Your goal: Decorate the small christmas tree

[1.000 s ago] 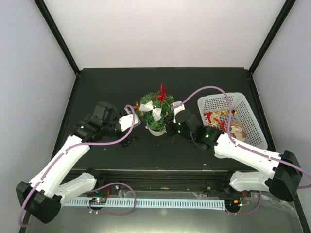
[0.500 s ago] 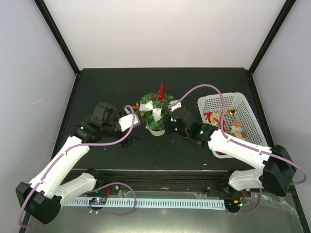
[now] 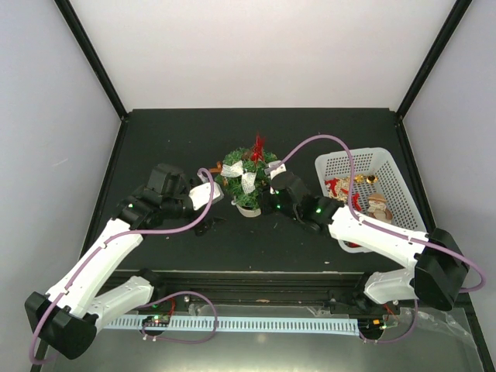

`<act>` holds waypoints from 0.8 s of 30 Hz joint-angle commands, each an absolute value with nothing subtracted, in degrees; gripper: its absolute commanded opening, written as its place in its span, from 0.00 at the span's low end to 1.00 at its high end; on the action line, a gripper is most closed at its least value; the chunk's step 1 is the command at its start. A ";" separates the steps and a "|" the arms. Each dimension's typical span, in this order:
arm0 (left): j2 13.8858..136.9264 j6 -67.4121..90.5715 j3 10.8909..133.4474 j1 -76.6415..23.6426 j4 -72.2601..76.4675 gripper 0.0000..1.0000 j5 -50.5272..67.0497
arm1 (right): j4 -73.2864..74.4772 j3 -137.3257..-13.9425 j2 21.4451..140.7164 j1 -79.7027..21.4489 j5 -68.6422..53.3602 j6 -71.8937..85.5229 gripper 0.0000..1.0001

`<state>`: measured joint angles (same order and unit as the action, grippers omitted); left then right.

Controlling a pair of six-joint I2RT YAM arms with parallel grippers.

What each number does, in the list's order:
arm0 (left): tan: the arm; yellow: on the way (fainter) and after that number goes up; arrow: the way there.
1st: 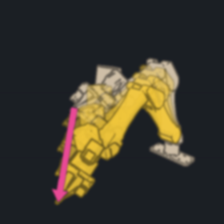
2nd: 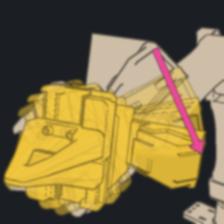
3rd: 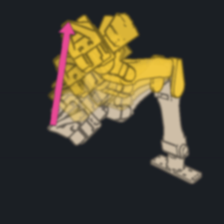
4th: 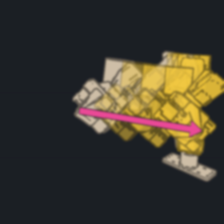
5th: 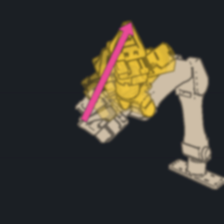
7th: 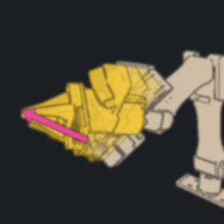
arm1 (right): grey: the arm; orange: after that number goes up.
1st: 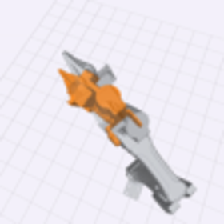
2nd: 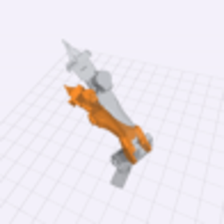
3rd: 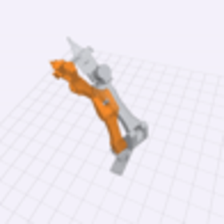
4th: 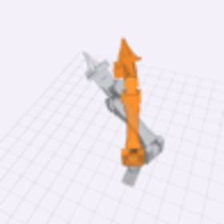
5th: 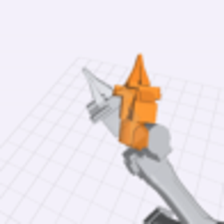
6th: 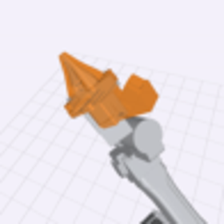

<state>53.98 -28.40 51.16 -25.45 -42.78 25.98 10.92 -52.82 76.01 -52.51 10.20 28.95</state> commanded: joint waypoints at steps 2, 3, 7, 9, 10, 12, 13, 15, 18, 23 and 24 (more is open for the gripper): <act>53.35 -27.77 51.53 -25.14 -41.65 0.99 27.41 | 10.16 -54.01 75.18 -52.21 9.79 29.32 0.40; 53.33 -27.77 51.43 -25.14 -41.61 0.99 27.37 | 10.33 -53.89 74.90 -52.21 9.97 29.41 0.41; 53.44 -27.69 51.34 -25.14 -41.57 0.99 27.51 | 10.67 -53.57 73.75 -52.20 10.62 29.37 0.43; 53.44 -27.69 51.33 -25.13 -41.41 0.99 27.53 | 10.77 -53.44 73.45 -52.16 10.95 29.49 0.43; 53.39 -27.69 51.33 -25.14 -41.45 0.99 27.58 | 10.81 -53.37 73.33 -52.20 11.16 29.59 0.43; 53.52 -27.69 51.41 -25.14 -41.37 0.99 27.68 | 10.85 -53.17 73.07 -52.20 11.42 29.76 0.43; 53.52 -27.73 51.34 -25.09 -41.34 0.99 27.64 | 10.84 -53.03 72.92 -52.16 11.52 29.79 0.43; 53.53 -27.73 51.36 -25.13 -41.40 0.99 27.68 | 10.94 -52.92 72.68 -52.18 11.81 29.92 0.44; 53.48 -27.83 51.31 -25.14 -41.33 0.99 27.60 | 11.09 -52.86 72.12 -52.16 12.47 29.96 0.44; 53.44 -27.90 51.42 -25.14 -41.33 0.99 27.27 | 11.45 -52.50 69.92 -52.17 13.95 30.15 0.44; 53.44 -27.94 51.48 -25.14 -41.43 0.99 27.31 | 11.52 -52.33 69.37 -52.20 14.37 30.18 0.44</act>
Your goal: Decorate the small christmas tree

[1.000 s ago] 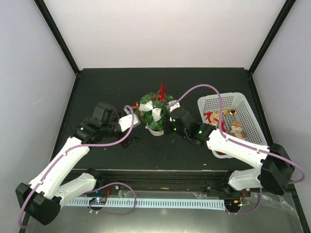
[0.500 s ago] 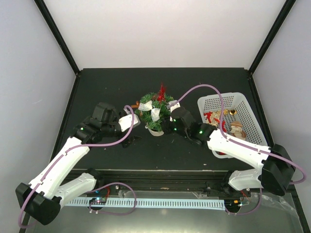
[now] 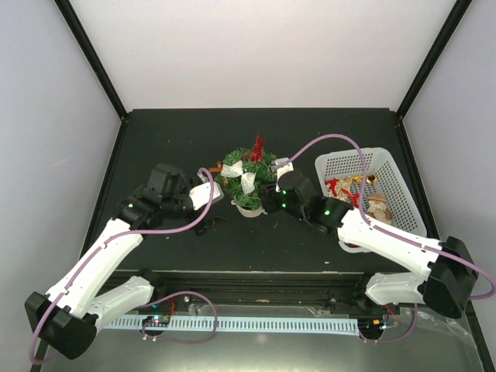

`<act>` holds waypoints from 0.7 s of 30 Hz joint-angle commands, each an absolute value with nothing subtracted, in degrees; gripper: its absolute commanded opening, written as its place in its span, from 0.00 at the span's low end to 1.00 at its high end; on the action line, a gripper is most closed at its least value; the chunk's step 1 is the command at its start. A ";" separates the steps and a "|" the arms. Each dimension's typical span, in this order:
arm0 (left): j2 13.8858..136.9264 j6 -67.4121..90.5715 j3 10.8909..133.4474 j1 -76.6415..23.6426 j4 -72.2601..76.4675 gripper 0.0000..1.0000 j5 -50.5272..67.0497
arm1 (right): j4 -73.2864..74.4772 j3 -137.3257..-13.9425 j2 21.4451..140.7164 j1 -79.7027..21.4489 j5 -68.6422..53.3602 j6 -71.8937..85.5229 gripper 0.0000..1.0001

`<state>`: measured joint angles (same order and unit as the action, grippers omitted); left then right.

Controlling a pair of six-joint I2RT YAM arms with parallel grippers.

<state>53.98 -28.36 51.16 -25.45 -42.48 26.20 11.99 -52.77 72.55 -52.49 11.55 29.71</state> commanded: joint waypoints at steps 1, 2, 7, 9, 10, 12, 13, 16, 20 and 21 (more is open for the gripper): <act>53.44 -27.95 51.55 -25.14 -41.49 0.99 27.23 | 11.51 -52.11 68.66 -52.18 14.81 30.24 0.44; 53.44 -28.03 51.64 -25.14 -41.51 0.99 27.10 | 11.65 -51.85 68.01 -52.20 15.29 30.25 0.44; 53.39 -28.53 52.81 -25.14 -42.62 0.99 25.33 | 13.23 -50.69 64.40 -52.15 17.57 30.36 0.46; 53.50 -28.84 53.44 -25.13 -43.58 0.99 24.69 | 13.97 -50.12 63.11 -52.14 18.26 30.44 0.49; 53.52 -29.09 53.68 -25.14 -43.91 0.99 24.37 | 14.26 -49.70 62.48 -52.19 18.53 30.49 0.50; 53.53 -29.54 53.66 -25.07 -44.41 0.99 23.88 | 14.37 -48.52 61.42 -52.16 18.86 30.61 0.51; 53.45 -29.77 53.62 -25.13 -44.70 0.99 23.66 | 14.68 -48.29 61.09 -52.15 18.89 30.71 0.52; 52.95 -30.46 53.74 -25.12 -45.69 0.99 22.68 | 16.11 -47.71 60.17 -52.14 18.94 31.11 0.56; 51.43 -31.55 54.48 -25.07 -48.04 0.99 21.16 | 17.73 -46.91 57.86 -52.22 18.08 30.97 0.70; 51.11 -32.00 54.95 -25.06 -49.16 0.99 20.82 | 18.32 -46.96 57.39 -52.12 17.48 30.67 0.77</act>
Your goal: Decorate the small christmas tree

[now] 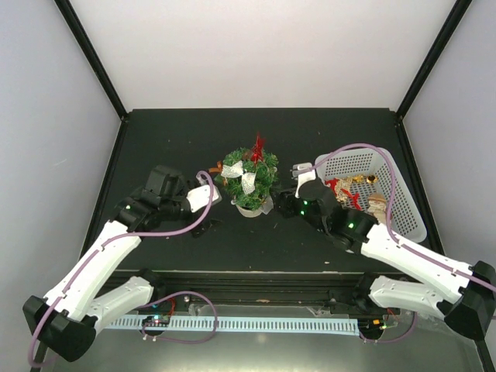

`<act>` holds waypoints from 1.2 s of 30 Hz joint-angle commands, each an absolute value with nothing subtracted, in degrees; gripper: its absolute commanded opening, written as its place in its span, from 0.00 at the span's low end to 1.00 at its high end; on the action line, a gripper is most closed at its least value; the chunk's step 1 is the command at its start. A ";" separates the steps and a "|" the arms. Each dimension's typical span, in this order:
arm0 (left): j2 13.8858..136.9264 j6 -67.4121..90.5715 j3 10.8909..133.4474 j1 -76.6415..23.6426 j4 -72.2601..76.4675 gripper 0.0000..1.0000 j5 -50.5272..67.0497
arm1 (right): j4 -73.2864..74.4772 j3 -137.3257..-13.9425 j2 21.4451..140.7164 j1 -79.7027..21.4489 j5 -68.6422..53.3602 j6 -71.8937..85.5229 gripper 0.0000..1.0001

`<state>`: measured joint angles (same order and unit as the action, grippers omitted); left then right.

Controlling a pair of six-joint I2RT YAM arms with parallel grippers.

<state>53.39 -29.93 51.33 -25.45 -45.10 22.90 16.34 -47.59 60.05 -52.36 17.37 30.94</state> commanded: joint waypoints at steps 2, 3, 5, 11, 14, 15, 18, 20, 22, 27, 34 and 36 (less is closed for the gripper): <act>50.47 -33.21 56.72 -25.05 -52.23 0.99 20.35 | 21.32 -47.73 56.46 -52.18 16.27 30.10 0.98; 50.14 -33.66 57.56 -25.04 -53.93 0.99 19.86 | 23.01 -48.30 55.85 -52.16 16.05 30.16 1.00; 49.13 -34.41 59.26 -24.97 -56.73 0.99 19.00 | 26.57 -49.27 54.12 -52.21 15.71 30.25 1.00; 44.99 -35.10 63.95 -23.69 -62.65 0.99 15.15 | 34.46 -49.11 42.85 -52.21 14.62 28.11 1.00; 43.31 -34.53 66.22 -21.86 -65.16 0.99 16.62 | 39.02 -50.51 35.72 -52.16 9.56 25.42 1.00; 42.72 -34.34 66.99 -21.61 -65.86 0.99 17.50 | 41.04 -51.06 33.66 -52.20 8.44 25.10 1.00; 40.32 -33.17 67.63 -21.40 -66.67 0.99 19.31 | 45.95 -53.20 28.46 -52.21 6.41 24.31 1.00; 38.79 -32.47 67.47 -21.29 -66.89 0.99 20.05 | 49.14 -54.75 25.68 -52.21 5.56 24.11 1.00; 37.50 -32.42 67.05 -20.87 -67.46 0.99 21.08 | 51.98 -56.50 22.99 -52.21 4.79 23.52 1.00; 33.95 -32.59 64.24 -20.06 -67.66 0.99 22.83 | 56.20 -59.74 16.64 -52.21 4.58 22.90 1.00; 30.46 -32.84 62.44 -19.25 -67.46 0.99 24.22 | 59.01 -58.19 11.92 -52.21 5.07 24.64 1.00; 29.61 -32.92 62.25 -19.25 -67.59 0.99 24.17 | 59.39 -57.72 10.82 -52.21 5.34 25.28 1.00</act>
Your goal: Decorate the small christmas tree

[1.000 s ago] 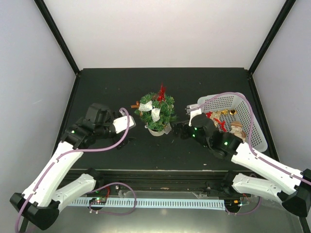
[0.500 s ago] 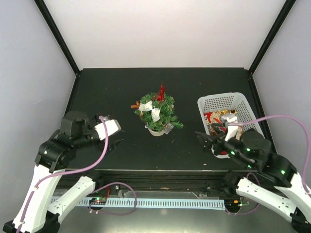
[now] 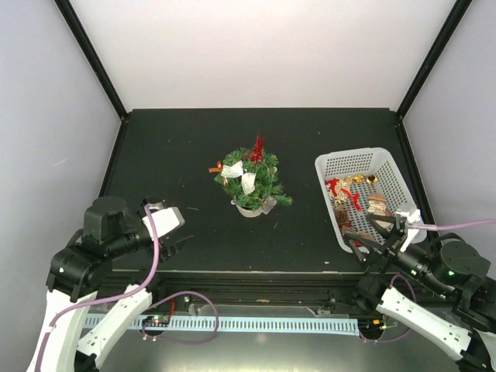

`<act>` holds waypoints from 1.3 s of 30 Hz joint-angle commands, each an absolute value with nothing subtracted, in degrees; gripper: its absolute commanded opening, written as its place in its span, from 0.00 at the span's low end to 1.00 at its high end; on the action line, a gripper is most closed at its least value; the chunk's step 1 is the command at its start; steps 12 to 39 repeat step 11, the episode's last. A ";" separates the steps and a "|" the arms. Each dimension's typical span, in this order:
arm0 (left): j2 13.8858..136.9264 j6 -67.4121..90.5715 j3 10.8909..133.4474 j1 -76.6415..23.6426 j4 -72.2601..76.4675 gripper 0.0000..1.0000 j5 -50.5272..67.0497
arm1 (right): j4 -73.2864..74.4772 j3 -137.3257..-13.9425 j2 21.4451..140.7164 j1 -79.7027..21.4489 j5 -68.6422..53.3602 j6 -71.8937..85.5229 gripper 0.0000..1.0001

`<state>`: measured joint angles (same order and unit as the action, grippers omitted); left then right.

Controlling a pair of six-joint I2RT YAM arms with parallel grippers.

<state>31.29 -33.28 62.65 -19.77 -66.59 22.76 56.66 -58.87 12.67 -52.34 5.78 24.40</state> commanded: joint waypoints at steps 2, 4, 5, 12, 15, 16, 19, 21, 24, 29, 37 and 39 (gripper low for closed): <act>29.12 -32.96 62.01 -19.25 -67.87 0.99 24.32 | 59.51 -57.66 9.77 -52.14 5.24 25.91 1.00; 28.61 -33.21 61.84 -19.25 -68.12 0.99 24.57 | 59.32 -57.43 8.77 -52.21 5.18 26.65 1.00; 28.43 -33.26 61.79 -19.22 -68.12 0.99 24.59 | 59.28 -57.25 8.50 -52.21 4.92 26.81 1.00; 27.86 -33.14 61.87 -19.25 -68.18 0.99 24.65 | 58.85 -56.07 8.63 -52.21 3.98 27.75 1.00; 27.86 -33.14 61.87 -19.25 -68.18 0.99 24.65 | 58.85 -56.07 8.63 -52.21 3.98 27.75 1.00; 27.86 -33.14 61.87 -19.25 -68.18 0.99 24.65 | 58.85 -56.07 8.63 -52.21 3.98 27.75 1.00; 27.86 -33.14 61.87 -19.25 -68.18 0.99 24.65 | 58.85 -56.07 8.63 -52.21 3.98 27.75 1.00; 27.86 -33.14 61.87 -19.25 -68.18 0.99 24.65 | 58.85 -56.07 8.63 -52.21 3.98 27.75 1.00; 27.86 -33.14 61.87 -19.25 -68.18 0.99 24.65 | 58.85 -56.07 8.63 -52.21 3.98 27.75 1.00; 27.86 -33.14 61.87 -19.25 -68.18 0.99 24.65 | 58.85 -56.07 8.63 -52.21 3.98 27.75 1.00; 27.86 -33.14 61.87 -19.25 -68.18 0.99 24.65 | 58.85 -56.07 8.63 -52.21 3.98 27.75 1.00; 27.86 -33.14 61.87 -19.25 -68.18 0.99 24.65 | 58.85 -56.07 8.63 -52.21 3.98 27.75 1.00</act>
